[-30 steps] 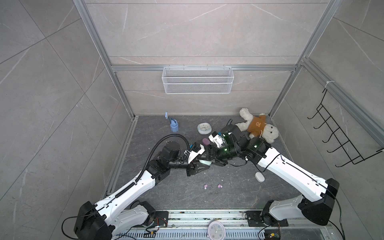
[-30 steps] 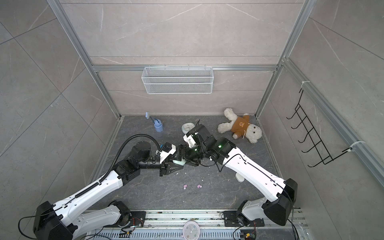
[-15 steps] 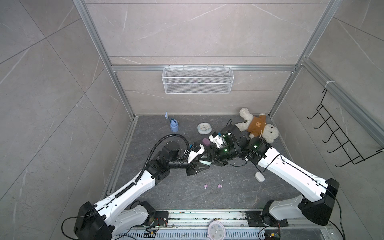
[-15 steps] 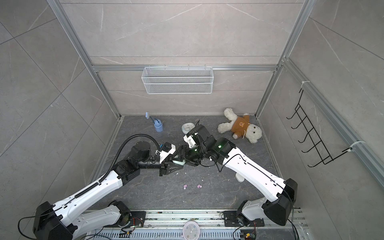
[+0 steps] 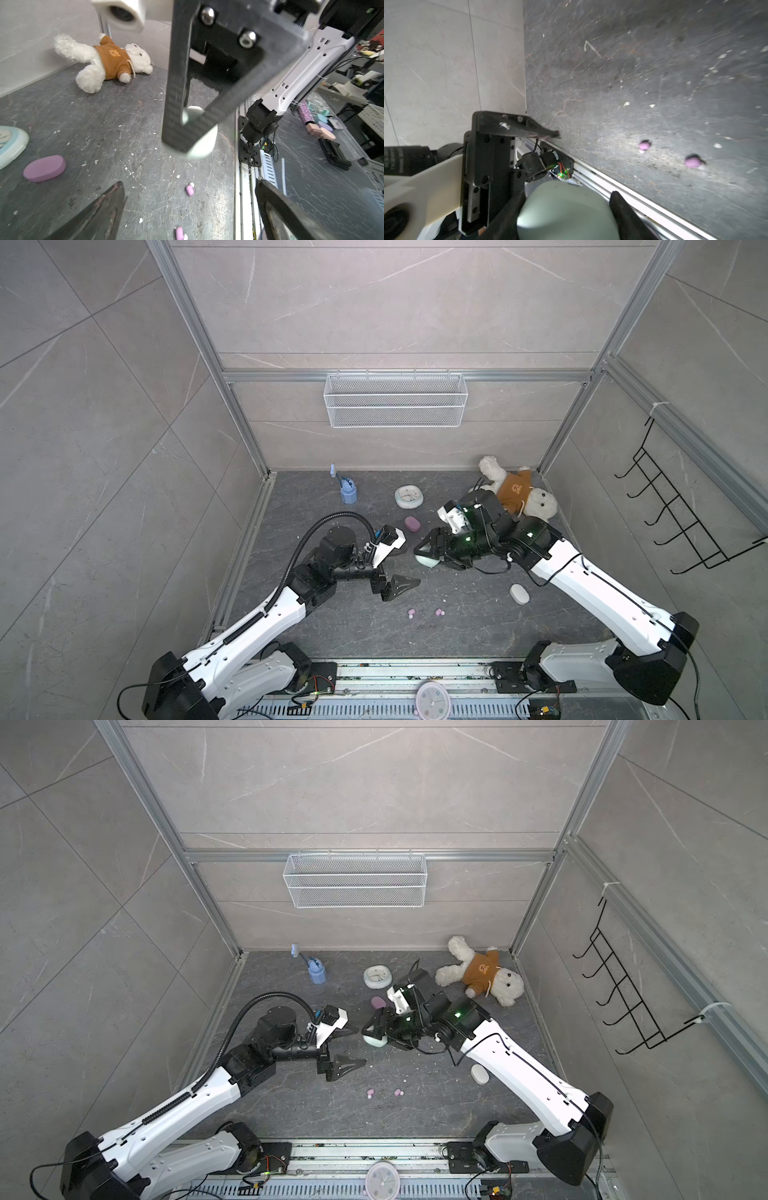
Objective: Insert the wireless bluetooth earbuds into the charging case
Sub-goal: 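Open the left gripper releasing the closed case while the right gripper holds it, then lower the mint-green case beside the white case and open the right gripper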
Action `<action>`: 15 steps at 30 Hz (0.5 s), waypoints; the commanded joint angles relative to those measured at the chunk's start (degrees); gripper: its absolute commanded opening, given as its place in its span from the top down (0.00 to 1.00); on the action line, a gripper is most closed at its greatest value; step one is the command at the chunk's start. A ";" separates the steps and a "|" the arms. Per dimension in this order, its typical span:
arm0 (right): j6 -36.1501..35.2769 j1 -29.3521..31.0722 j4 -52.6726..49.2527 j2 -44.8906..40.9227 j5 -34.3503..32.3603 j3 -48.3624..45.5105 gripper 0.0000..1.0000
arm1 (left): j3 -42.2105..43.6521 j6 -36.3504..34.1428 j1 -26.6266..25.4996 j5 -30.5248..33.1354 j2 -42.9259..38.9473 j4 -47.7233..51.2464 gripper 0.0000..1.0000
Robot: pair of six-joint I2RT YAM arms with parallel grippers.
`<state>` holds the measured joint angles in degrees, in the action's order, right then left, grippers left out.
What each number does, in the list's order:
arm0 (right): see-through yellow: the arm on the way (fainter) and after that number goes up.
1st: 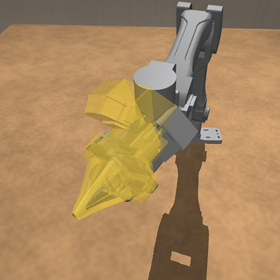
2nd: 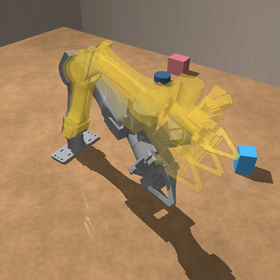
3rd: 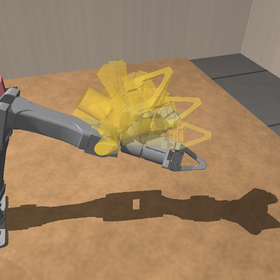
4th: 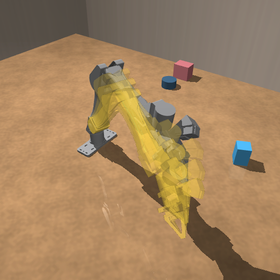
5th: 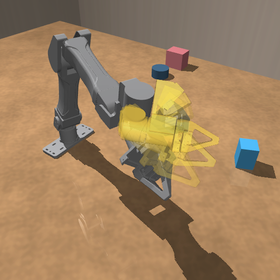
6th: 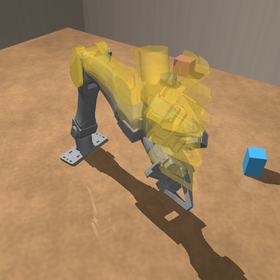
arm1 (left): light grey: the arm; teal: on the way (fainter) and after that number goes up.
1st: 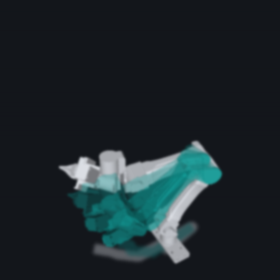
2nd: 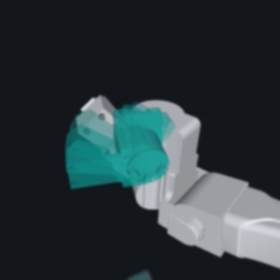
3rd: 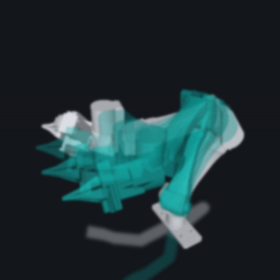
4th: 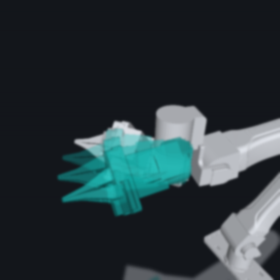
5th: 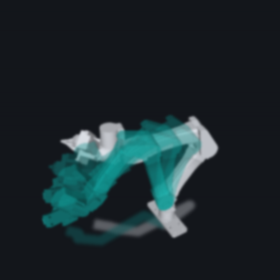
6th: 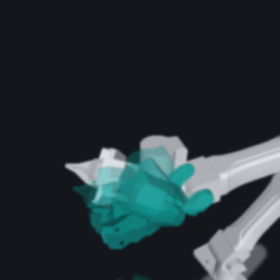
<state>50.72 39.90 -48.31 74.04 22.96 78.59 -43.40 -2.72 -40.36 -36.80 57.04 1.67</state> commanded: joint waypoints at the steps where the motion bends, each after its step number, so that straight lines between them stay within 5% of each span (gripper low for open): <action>1: -4.78 -4.73 -6.61 -3.31 -5.38 -2.69 0.48 | 1.72 2.63 -0.21 7.55 -3.30 0.21 0.00; 9: -13.28 -23.86 -5.27 -7.25 -13.00 -16.86 0.49 | 4.75 7.72 -0.17 22.41 -4.92 4.30 0.00; 15: -17.07 -30.90 0.49 -3.40 -21.38 -24.21 0.49 | 6.46 12.36 -0.07 27.55 -4.17 4.64 0.00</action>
<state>37.32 10.52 -51.33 69.36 7.14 56.73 -36.64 5.76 -40.49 -14.04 52.88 6.13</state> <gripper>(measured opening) 0.616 0.999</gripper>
